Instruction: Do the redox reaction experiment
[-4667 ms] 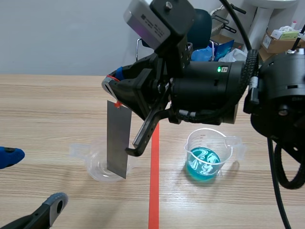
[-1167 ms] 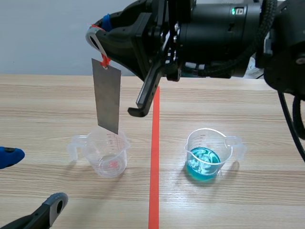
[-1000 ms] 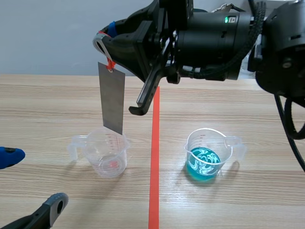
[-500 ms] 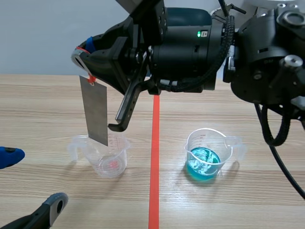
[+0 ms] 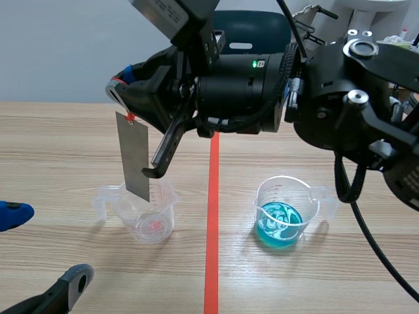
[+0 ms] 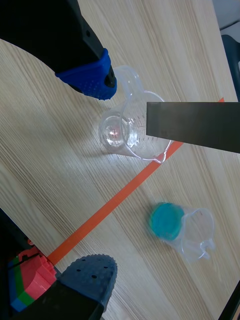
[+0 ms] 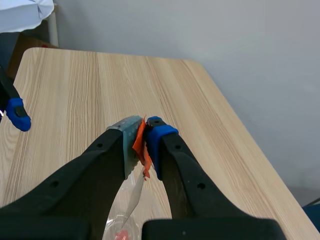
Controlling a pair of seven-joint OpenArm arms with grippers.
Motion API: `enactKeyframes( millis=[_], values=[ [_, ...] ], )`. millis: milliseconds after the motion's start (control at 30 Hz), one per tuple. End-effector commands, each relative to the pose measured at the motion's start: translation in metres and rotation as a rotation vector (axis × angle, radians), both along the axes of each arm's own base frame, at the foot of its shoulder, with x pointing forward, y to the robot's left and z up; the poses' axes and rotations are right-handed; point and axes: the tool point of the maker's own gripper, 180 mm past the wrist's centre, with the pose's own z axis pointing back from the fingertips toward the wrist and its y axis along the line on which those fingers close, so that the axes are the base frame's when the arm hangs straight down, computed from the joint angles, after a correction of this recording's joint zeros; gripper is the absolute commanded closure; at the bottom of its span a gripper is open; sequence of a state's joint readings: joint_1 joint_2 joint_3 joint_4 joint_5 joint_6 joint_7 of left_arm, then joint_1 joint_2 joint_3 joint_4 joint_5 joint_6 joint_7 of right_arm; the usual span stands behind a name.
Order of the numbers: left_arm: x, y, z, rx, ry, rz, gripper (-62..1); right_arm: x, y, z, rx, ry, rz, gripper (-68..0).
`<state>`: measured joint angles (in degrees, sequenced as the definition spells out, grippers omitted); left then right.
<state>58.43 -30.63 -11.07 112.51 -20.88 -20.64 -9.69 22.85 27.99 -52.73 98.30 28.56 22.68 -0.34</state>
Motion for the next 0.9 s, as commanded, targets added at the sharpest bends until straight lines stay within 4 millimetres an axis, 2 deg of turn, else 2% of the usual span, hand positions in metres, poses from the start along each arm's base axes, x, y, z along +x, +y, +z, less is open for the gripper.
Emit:
enactKeyframes(
  millis=[0,367,867],
  values=[
    [0.001,-0.003,0.009,-0.024,-0.019,0.001,-62.3,-0.001,0.006,0.009,0.022,-0.018,0.014,-1.7],
    [0.001,-0.003,0.009,-0.024,-0.019,0.001,-62.3,-0.008,0.018,-0.008,-0.006,0.024,0.039,-1.7],
    [0.001,-0.003,0.009,-0.024,-0.019,0.001,-62.3,-0.019,0.023,-0.036,-0.099,0.045,0.061,-1.8]
  ],
)
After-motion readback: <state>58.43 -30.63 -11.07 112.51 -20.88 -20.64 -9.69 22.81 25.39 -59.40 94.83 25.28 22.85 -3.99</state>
